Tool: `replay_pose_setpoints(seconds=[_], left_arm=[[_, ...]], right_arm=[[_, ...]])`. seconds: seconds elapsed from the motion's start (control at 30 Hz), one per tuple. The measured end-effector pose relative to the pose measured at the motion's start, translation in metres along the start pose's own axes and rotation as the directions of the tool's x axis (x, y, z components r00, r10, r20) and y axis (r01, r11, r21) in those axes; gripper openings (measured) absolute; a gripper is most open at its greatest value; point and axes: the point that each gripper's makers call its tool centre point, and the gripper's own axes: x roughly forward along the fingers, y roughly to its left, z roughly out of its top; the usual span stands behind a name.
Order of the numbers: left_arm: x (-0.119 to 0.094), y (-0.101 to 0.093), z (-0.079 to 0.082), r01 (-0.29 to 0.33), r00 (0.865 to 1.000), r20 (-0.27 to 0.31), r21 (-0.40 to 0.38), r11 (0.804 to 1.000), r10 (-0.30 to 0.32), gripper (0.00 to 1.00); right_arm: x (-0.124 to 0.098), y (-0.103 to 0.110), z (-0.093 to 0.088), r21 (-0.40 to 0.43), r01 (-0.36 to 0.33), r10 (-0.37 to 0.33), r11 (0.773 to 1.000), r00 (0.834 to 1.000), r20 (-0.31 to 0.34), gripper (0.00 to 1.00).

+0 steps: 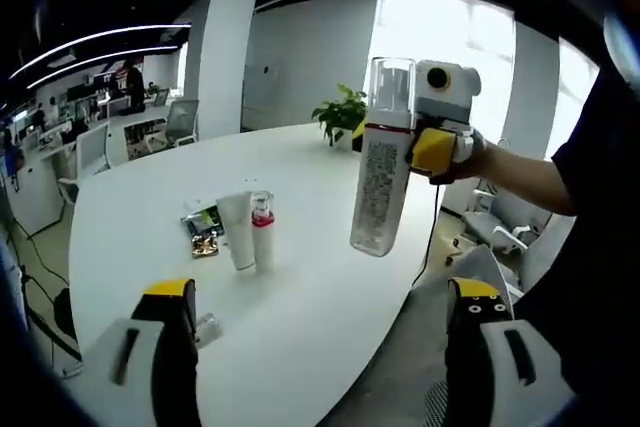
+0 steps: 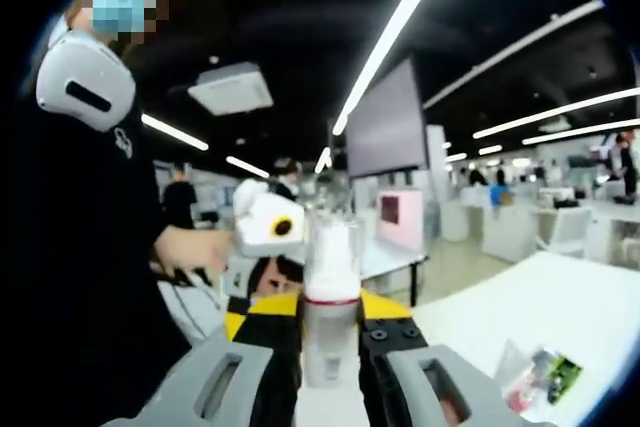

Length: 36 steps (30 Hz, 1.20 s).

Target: Arrange the skincare products in the storage area until every visible bottle or jar stands upright without overlapping.

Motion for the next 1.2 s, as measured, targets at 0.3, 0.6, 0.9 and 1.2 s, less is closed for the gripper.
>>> replay_pose_setpoints(seconds=[0.3, 0.6, 0.9, 1.2], left_arm=[[-0.01, 0.011, -0.009, -0.026, 1.0, -0.01, -0.02, 0.999, 0.026, 0.99], [-0.014, 0.02, -0.037, -0.084, 0.996, 0.002, -0.09, 0.992, 0.084, 0.96], [-0.023, 0.026, -0.062, -0.131, 0.991, -0.03, -0.115, 0.985, 0.128, 0.96], [-0.026, 0.038, -0.078, -0.181, 0.983, -0.035, -0.129, 0.975, 0.178, 0.95]], right_arm=[[0.002, -0.018, -0.027, -0.037, 0.035, -0.037, 0.999, 0.999, -0.038, 0.13], [0.002, -0.04, -0.062, -0.02, 0.078, -0.078, 0.997, 0.996, -0.036, 0.13], [0.003, -0.061, -0.098, -0.028, 0.101, -0.102, 0.994, 0.993, -0.063, 0.13], [-0.001, -0.099, -0.128, -0.065, 0.142, -0.146, 0.988, 0.987, -0.063, 0.13]])
